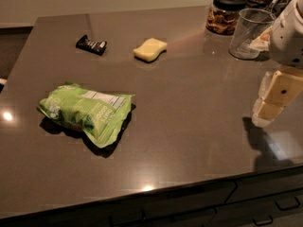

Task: Move green rice chip bag near sponge

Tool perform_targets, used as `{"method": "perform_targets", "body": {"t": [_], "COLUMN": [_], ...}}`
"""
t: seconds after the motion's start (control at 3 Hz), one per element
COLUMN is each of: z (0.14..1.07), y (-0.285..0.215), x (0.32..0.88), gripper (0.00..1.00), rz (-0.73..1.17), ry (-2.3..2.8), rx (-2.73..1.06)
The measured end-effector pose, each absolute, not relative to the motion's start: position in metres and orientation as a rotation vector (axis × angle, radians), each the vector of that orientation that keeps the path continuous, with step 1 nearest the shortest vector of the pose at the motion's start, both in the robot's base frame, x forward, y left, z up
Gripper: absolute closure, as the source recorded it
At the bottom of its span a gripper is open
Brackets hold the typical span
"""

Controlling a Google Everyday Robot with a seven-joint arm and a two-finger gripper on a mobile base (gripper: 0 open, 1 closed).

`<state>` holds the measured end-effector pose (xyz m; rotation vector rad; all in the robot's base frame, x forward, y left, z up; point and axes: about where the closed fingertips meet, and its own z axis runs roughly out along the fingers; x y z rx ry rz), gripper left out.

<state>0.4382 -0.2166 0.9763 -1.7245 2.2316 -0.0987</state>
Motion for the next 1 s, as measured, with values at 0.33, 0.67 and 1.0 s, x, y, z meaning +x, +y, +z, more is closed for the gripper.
{"method": "perform_targets", "body": {"t": [0.33,0.67,1.0], "z": [0.976,0.975,0.971], "y": [-0.217,-0.192,-0.15], "x": [0.438,0.449,0.46], "gripper": [0.0,0.0,0.0], "rz": [-0.099,-0.046,0.04], "ry": [2.232,2.198,2.137], "rx": [-1.724,-1.733,-1.776]}}
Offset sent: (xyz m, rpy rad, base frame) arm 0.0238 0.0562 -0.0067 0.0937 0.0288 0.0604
